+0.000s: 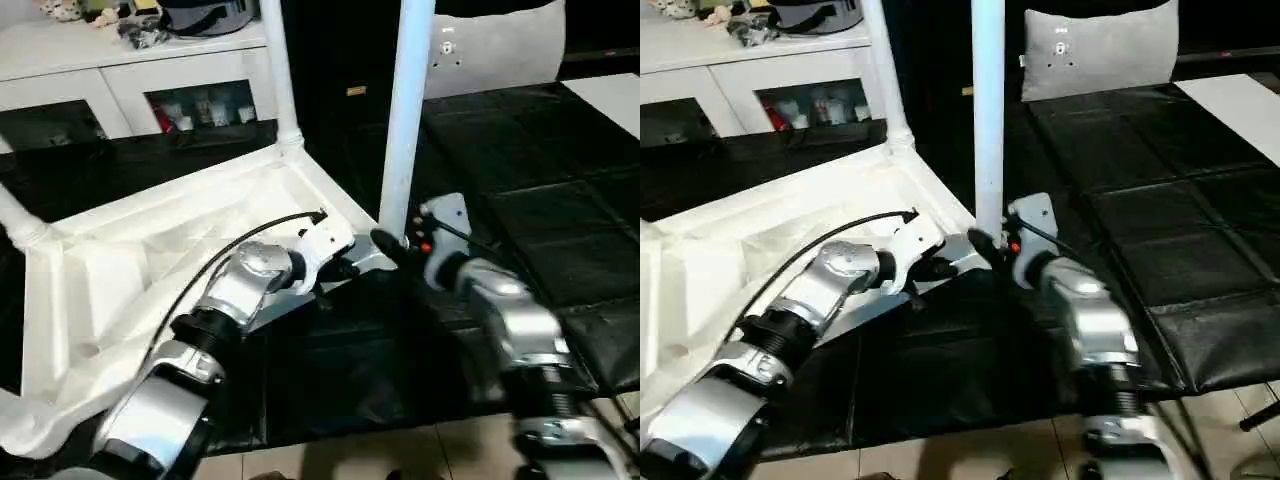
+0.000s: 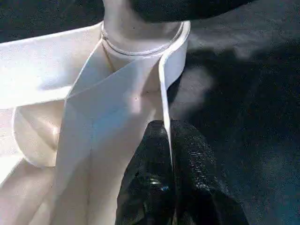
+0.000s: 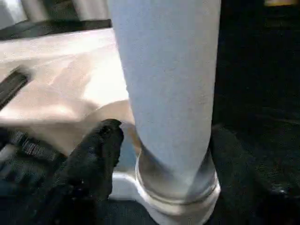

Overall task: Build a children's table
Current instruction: Rotate leg to tighten

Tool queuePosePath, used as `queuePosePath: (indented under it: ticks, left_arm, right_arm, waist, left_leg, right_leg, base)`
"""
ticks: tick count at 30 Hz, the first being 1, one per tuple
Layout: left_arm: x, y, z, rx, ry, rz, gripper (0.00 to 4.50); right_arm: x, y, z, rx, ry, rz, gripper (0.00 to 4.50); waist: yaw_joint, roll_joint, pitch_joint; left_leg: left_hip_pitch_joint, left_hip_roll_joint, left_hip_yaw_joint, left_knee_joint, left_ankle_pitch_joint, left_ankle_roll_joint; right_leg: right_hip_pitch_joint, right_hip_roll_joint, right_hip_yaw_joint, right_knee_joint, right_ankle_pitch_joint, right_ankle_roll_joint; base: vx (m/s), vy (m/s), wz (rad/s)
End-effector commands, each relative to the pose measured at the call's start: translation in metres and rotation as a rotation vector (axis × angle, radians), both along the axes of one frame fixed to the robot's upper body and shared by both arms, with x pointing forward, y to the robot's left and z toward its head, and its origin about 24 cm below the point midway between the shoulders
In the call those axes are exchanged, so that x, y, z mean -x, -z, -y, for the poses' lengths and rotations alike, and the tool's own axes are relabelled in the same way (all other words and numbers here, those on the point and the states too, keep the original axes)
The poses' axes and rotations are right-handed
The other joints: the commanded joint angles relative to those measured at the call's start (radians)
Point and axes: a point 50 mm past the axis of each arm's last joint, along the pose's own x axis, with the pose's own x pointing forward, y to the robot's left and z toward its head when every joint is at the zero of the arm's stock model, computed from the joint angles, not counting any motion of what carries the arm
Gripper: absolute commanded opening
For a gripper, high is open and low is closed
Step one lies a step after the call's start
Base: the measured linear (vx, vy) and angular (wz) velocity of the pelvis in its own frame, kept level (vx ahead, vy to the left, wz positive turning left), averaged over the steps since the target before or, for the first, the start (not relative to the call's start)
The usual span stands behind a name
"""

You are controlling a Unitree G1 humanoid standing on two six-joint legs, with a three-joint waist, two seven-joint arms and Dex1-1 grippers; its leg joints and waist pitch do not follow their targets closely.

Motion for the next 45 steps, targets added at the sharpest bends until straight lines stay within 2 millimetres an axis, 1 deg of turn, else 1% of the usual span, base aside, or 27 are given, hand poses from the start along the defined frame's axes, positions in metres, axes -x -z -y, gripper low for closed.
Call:
queuePosePath:
  ticks: [1, 2, 4, 5, 7, 8, 9, 13, 14, 15, 18, 20, 21, 24, 26, 29, 31, 33, 37, 38, 39, 40, 41, 42, 43, 44, 45]
  left_arm:
    - [0.002, -0.003, 0.0, -0.019, 0.077, 0.023, 0.0]
    - [0.005, -0.004, -0.006, -0.02, 0.128, 0.024, 0.0]
    - [0.006, -0.004, -0.008, -0.017, 0.151, 0.025, 0.0]
    - [0.009, -0.004, -0.014, -0.025, 0.199, 0.029, 0.0]
    - [0.011, -0.004, -0.016, -0.034, 0.228, 0.03, 0.0]
    - [0.015, -0.003, -0.021, -0.046, 0.29, 0.012, 0.0]
    - [0.016, -0.003, -0.023, -0.056, 0.311, 0.006, 0.0]
    - [0.019, -0.002, -0.028, -0.084, 0.363, -0.003, 0.0]
    - [0.02, -0.002, -0.03, -0.097, 0.383, 0.0, 0.0]
    - [0.022, -0.001, -0.031, -0.105, 0.405, 0.0, 0.0]
    - [0.028, -0.001, -0.035, -0.119, 0.481, -0.013, 0.0]
    - [0.03, -0.002, -0.036, -0.123, 0.504, -0.019, 0.0]
    - [0.032, -0.002, -0.036, -0.124, 0.526, -0.025, 0.0]
    - [0.035, -0.002, -0.037, -0.125, 0.553, -0.032, 0.0]
    - [0.035, -0.002, -0.037, -0.128, 0.562, -0.033, 0.0]
    - [0.036, -0.002, -0.038, -0.13, 0.569, -0.034, 0.0]
    - [0.036, -0.002, -0.038, -0.13, 0.572, -0.034, 0.0]
    - [0.037, -0.003, -0.038, -0.126, 0.575, -0.037, 0.0]
    - [0.037, -0.003, -0.037, -0.112, 0.566, -0.046, 0.0]
    - [0.034, -0.004, -0.035, -0.068, 0.5, -0.067, 0.0]
    - [0.034, -0.004, -0.035, -0.068, 0.5, -0.067, 0.0]
    - [0.031, -0.006, -0.033, -0.038, 0.451, -0.076, 0.0]
    - [0.028, -0.007, -0.032, -0.024, 0.409, -0.074, 0.0]
    - [0.025, -0.008, -0.03, -0.009, 0.362, -0.071, 0.0]
    - [0.021, -0.008, -0.027, 0.001, 0.314, -0.071, 0.0]
    - [0.017, -0.009, -0.023, 0.009, 0.254, -0.061, 0.0]
    - [0.014, -0.009, -0.02, 0.014, 0.219, -0.053, 0.0]
  right_arm:
    - [0.004, -0.009, -0.017, -0.031, -0.143, 0.044, 3.59]
    - [0.005, -0.012, -0.008, -0.004, -0.176, 0.06, 3.68]
    - [0.005, -0.013, -0.004, 0.009, -0.189, 0.065, 3.9]
    - [0.006, -0.015, 0.003, 0.069, -0.261, 0.085, 3.9]
    - [0.007, -0.016, 0.006, 0.095, -0.3, 0.09, 3.9]
    - [0.01, -0.019, 0.011, 0.124, -0.387, 0.091, 3.9]
    - [0.011, -0.02, 0.013, 0.129, -0.418, 0.089, 3.9]
    - [0.013, -0.022, 0.016, 0.132, -0.492, 0.074, 3.9]
    - [0.014, -0.021, 0.018, 0.13, -0.529, 0.058, 3.64]
    - [0.014, -0.021, 0.02, 0.133, -0.56, 0.047, 3.64]
    - [0.014, -0.019, 0.023, 0.125, -0.613, 0.017, 3.39]
    - [0.016, -0.018, 0.022, 0.123, -0.642, 0.004, 3.12]
    - [0.017, -0.016, 0.022, 0.118, -0.664, -0.007, 3.12]
    - [0.019, -0.014, 0.02, 0.108, -0.694, -0.021, 2.77]
    - [0.02, -0.013, 0.019, 0.102, -0.708, -0.023, 2.69]
    - [0.02, -0.012, 0.016, 0.089, -0.729, -0.031, 2.35]
    - [0.021, -0.011, 0.015, 0.083, -0.738, -0.035, 2.29]
    - [0.022, -0.01, 0.014, 0.074, -0.748, -0.043, 2.01]
    - [0.023, -0.009, 0.013, 0.059, -0.761, -0.056, 1.9]
    - [0.027, -0.008, 0.01, 0.034, -0.75, -0.056, 1.9]
    - [0.027, -0.008, 0.01, 0.034, -0.75, -0.056, 1.89]
    - [0.026, -0.007, 0.008, 0.029, -0.686, -0.068, 1.88]
    - [0.023, -0.005, 0.006, 0.026, -0.612, -0.085, 1.88]
    - [0.021, -0.003, 0.002, 0.028, -0.543, -0.087, 1.88]
    - [0.019, -0.001, -0.002, 0.022, -0.482, -0.09, 1.88]
    - [0.015, 0.001, -0.008, 0.016, -0.408, -0.096, 1.88]
    - [0.013, 0.002, -0.011, 0.012, -0.358, -0.1, 1.88]
  waist:
    - [0.009, -0.02, -0.073]
    - [0.016, -0.019, -0.074]
    - [0.026, -0.017, -0.077]
    - [0.028, -0.019, -0.076]
    - [0.037, -0.016, -0.076]
    - [0.044, -0.025, -0.077]
    - [0.052, -0.023, -0.078]
    - [0.066, -0.029, -0.076]
    - [0.072, -0.031, -0.075]
    - [0.074, -0.034, -0.076]
    - [0.08, -0.03, -0.076]
    - [0.083, -0.03, -0.077]
    - [0.084, -0.031, -0.076]
    - [0.092, -0.033, -0.077]
    - [0.094, -0.034, -0.075]
    - [0.094, -0.035, -0.075]
    - [0.095, -0.035, -0.075]
    - [0.095, -0.034, -0.076]
    - [0.095, -0.035, -0.076]
    - [0.095, -0.034, -0.077]
    - [0.096, -0.034, -0.076]
    - [0.094, -0.034, -0.076]
    - [0.095, -0.029, -0.074]
    - [0.092, -0.029, -0.073]
    - [0.087, -0.029, -0.07]
    - [0.079, -0.033, -0.067]
    - [0.073, -0.032, -0.065]
  left_leg:
    - [-0.003, 0.116, -0.057, -0.071, -0.091, 0.13]
    - [-0.004, 0.116, -0.057, -0.07, -0.079, 0.131]
    - [-0.002, 0.12, -0.056, -0.068, -0.061, 0.138]
    - [-0.004, 0.123, -0.056, -0.068, -0.059, 0.142]
    - [-0.001, 0.126, -0.055, -0.068, -0.071, 0.142]
    - [0.001, 0.129, -0.054, -0.068, -0.074, 0.14]
    - [-0.001, 0.126, -0.052, -0.067, -0.075, 0.14]
    - [-0.001, 0.126, -0.05, -0.064, -0.07, 0.143]
    - [-0.001, 0.127, -0.049, -0.065, -0.071, 0.139]
    - [0.0, 0.125, -0.048, -0.064, -0.076, 0.138]
    - [0.001, 0.13, -0.05, -0.064, -0.069, 0.133]
    - [0.003, 0.133, -0.051, -0.065, -0.073, 0.129]
    - [0.003, 0.132, -0.05, -0.065, -0.075, 0.129]
    - [0.003, 0.133, -0.049, -0.065, -0.077, 0.119]
    - [0.003, 0.133, -0.05, -0.067, -0.089, 0.112]
    - [0.003, 0.132, -0.05, -0.068, -0.105, 0.097]
    - [0.002, 0.131, -0.05, -0.067, -0.105, 0.095]
    - [0.002, 0.131, -0.05, -0.067, -0.097, 0.094]
    - [0.002, 0.131, -0.05, -0.066, -0.09, 0.101]
    - [0.002, 0.131, -0.049, -0.066, -0.087, 0.101]
    - [0.004, 0.133, -0.05, -0.066, -0.082, 0.1]
    - [0.002, 0.133, -0.05, -0.067, -0.085, 0.099]
    - [0.004, 0.135, -0.052, -0.069, -0.09, 0.093]
    - [0.003, 0.134, -0.053, -0.07, -0.091, 0.088]
    - [0.005, 0.133, -0.054, -0.072, -0.107, 0.067]
    - [0.004, 0.125, -0.053, -0.074, -0.14, 0.044]
    - [0.005, 0.118, -0.052, -0.072, -0.162, 0.028]
  right_leg:
    - [0.067, -0.118, 0.087, -0.057, -0.135, -0.171]
    - [0.065, -0.117, 0.085, -0.055, -0.133, -0.172]
    - [0.06, -0.116, 0.085, -0.052, -0.121, -0.17]
    - [0.057, -0.115, 0.085, -0.049, -0.109, -0.174]
    - [0.054, -0.113, 0.084, -0.047, -0.11, -0.174]
    - [0.053, -0.114, 0.087, -0.047, -0.107, -0.175]
    - [0.055, -0.117, 0.087, -0.042, -0.107, -0.179]
    - [0.052, -0.118, 0.088, -0.043, -0.132, -0.179]
    - [0.051, -0.118, 0.088, -0.047, -0.154, -0.173]
    - [0.051, -0.118, 0.087, -0.047, -0.162, -0.173]
    - [0.049, -0.116, 0.088, -0.046, -0.175, -0.166]
    - [0.046, -0.116, 0.089, -0.042, -0.164, -0.173]
    - [0.046, -0.116, 0.089, -0.043, -0.162, -0.175]
    - [0.047, -0.118, 0.09, -0.043, -0.167, -0.179]
    - [0.046, -0.117, 0.09, -0.044, -0.181, -0.177]
    - [0.047, -0.118, 0.091, -0.045, -0.2, -0.174]
    - [0.047, -0.118, 0.091, -0.045, -0.198, -0.175]
    - [0.047, -0.118, 0.091, -0.045, -0.192, -0.174]
    - [0.048, -0.117, 0.09, -0.044, -0.179, -0.177]
    - [0.048, -0.116, 0.09, -0.043, -0.179, -0.178]
    - [0.046, -0.116, 0.091, -0.042, -0.176, -0.181]
    - [0.047, -0.116, 0.091, -0.043, -0.181, -0.18]
    - [0.046, -0.115, 0.092, -0.045, -0.19, -0.179]
    - [0.047, -0.113, 0.092, -0.045, -0.192, -0.177]
    - [0.044, -0.115, 0.093, -0.048, -0.22, -0.175]
    - [0.047, -0.115, 0.091, -0.058, -0.282, -0.161]
    - [0.048, -0.119, 0.089, -0.07, -0.344, -0.144]
  base:
    - [0.0, 0.0, 0.0]
    - [0.0, 0.0, 0.0]
    - [0.0, 0.0, 0.0]
    - [0.0, 0.0, 0.0]
    - [0.0, 0.0, 0.0]
    - [0.0, 0.0, 0.0]
    - [0.0, 0.0, 0.0]
    - [0.0, 0.0, 0.0]
    - [0.0, 0.0, 0.0]
    - [0.0, 0.0, 0.0]
    - [0.0, 0.0, 0.0]
    - [0.0, 0.0, 0.0]
    - [0.0, 0.0, 0.0]
    - [0.0, 0.0, 0.0]
    - [0.0, 0.0, 0.0]
    - [0.0, 0.0, 0.0]
    - [0.0, 0.0, 0.0]
    - [0.0, 0.0, 0.0]
    - [0.0, 0.0, 0.0]
    - [0.0, 0.0, 0.0]
    - [0.0, 0.0, 0.0]
    - [0.0, 0.0, 0.0]
    - [0.0, 0.0, 0.0]
    - [0.0, 0.0, 0.0]
    - [0.0, 0.0, 0.0]
    - [0.0, 0.0, 0.0]
    - [0.0, 0.0, 0.0]
